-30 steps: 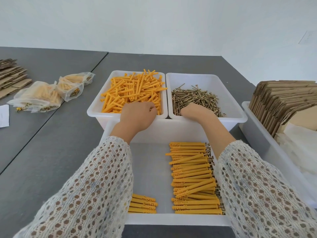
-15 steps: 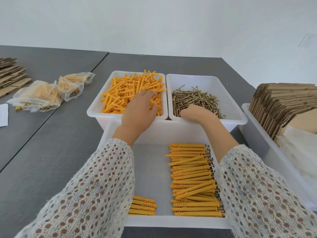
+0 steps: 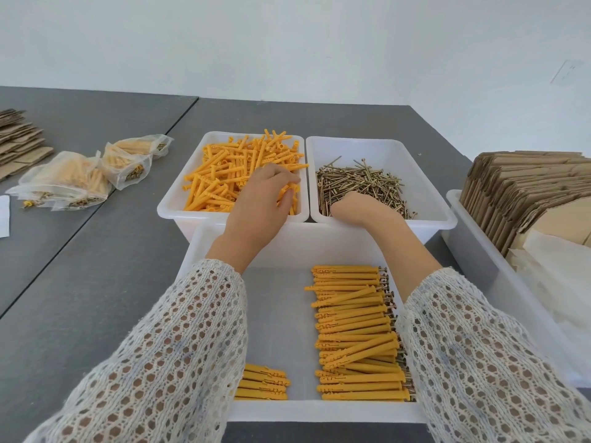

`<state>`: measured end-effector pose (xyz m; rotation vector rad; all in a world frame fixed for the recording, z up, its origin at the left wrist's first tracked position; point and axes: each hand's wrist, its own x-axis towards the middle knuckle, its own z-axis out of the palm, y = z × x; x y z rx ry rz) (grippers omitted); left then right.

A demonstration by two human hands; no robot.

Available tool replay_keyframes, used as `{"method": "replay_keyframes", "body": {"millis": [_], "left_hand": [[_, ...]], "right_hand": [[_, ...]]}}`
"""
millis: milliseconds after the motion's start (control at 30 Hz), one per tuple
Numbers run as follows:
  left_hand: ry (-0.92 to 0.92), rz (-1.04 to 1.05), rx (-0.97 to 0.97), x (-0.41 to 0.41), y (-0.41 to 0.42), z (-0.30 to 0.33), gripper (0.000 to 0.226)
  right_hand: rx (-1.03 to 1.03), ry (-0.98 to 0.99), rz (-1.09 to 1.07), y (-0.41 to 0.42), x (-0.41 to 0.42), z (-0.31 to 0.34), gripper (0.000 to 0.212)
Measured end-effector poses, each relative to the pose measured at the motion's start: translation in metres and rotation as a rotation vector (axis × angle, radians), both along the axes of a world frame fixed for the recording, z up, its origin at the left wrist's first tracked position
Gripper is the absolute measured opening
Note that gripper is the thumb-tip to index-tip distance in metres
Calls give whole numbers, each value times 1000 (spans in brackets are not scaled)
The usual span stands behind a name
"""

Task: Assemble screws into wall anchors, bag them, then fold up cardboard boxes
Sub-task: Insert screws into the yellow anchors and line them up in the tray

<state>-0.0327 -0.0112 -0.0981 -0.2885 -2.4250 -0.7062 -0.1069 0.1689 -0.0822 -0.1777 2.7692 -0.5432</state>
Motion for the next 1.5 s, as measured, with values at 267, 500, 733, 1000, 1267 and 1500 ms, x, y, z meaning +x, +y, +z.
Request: {"method": "replay_keyframes", "body": {"millis": [267, 500, 733, 1000, 1267, 1500], "left_hand": [[-45, 2, -70, 3, 0, 2, 24], [-46, 46, -113, 2, 0, 0, 26], [-42, 80, -138, 4, 2, 0, 26], [-34, 96, -151, 4, 2, 0, 26], [-36, 99, -150, 4, 1, -1, 27], [-37, 101, -151, 4, 1, 0, 29]], "right_hand": [[42, -9, 20, 0, -1, 0, 22], [72, 54, -18, -2, 3, -2, 22], [89, 146, -55, 0, 8, -1, 29], [-324, 515, 1, -6, 5, -6, 16], [-342, 704, 29, -8, 3, -3, 31], [-476, 752, 153, -16, 7, -1, 22]]}}
